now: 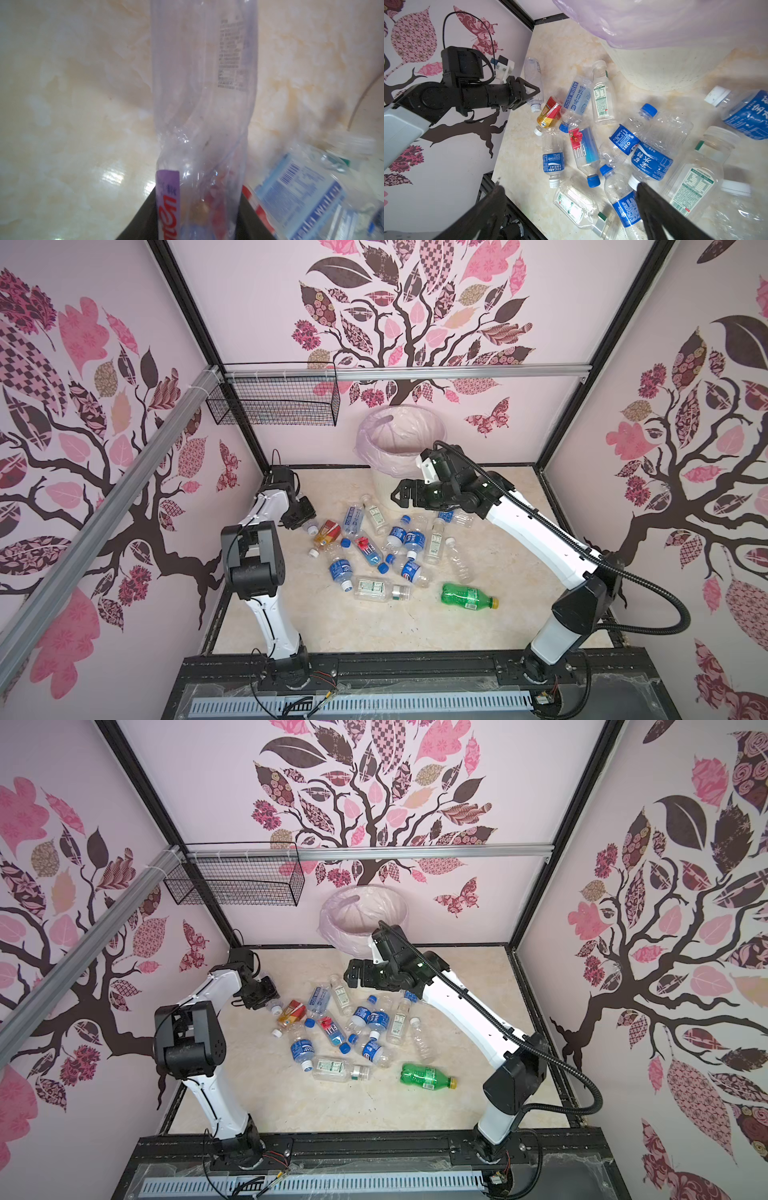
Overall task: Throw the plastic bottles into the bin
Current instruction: 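Grasp the clear Ganten bottle with the left gripper and lift it, then bring the Ganten bottle to the right gripper and grasp it with the right gripper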
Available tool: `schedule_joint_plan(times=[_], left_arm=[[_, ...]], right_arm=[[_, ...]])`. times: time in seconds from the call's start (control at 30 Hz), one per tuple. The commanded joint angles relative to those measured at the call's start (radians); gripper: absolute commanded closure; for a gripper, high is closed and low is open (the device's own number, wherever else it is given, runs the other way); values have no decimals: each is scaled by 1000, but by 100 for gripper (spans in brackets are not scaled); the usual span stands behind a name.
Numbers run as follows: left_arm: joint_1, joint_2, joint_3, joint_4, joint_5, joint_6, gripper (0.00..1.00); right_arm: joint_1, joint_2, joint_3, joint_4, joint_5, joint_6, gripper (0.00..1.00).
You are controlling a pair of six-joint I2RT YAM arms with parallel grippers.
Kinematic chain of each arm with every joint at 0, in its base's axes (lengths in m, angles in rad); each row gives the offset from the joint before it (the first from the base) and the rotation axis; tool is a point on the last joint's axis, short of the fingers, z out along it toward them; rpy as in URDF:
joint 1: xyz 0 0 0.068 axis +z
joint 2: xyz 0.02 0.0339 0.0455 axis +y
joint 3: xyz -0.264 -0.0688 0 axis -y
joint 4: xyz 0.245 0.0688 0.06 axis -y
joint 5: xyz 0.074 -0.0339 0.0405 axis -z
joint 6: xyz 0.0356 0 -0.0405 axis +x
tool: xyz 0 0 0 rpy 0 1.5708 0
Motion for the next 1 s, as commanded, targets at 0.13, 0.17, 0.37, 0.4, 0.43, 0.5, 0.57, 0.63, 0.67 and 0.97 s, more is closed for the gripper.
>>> schedule_joint_plan(times=[0.13, 0.17, 0.37, 0.4, 0.43, 0.5, 0.57, 0.63, 0.67, 0.97], left_arm=[[-37, -204, -140, 52, 107, -53, 56], [-50, -230, -147, 49, 113, -62, 56], [-178, -383, -167, 35, 116, -80, 55], [-196, -409, -172, 31, 113, -95, 55], [-211, -433, -174, 27, 123, -109, 55], [-258, -467, -168, 0, 123, -113, 55], [-320, -501, -181, -1, 95, -126, 55], [-377, -551, -214, 44, 92, -155, 55], [-401, -568, -226, 63, 86, -169, 55], [-637, -626, -171, 85, 68, -184, 55]], right_arm=[[4, 37, 81, -18, 11, 5, 0], [4, 38, 97, -33, 16, 2, 1], [2, 44, 169, -116, 12, -27, 1], [3, 44, 176, -130, 14, -26, 0], [0, 43, 183, -143, 12, -21, 1], [-5, 39, 191, -156, -2, -8, 0], [-9, 31, 197, -158, -11, 5, 1], [-17, 22, 199, -156, -21, 19, 1], [-26, 20, 200, -156, -35, 30, 1], [-118, -3, 178, -103, -149, 95, 1]])
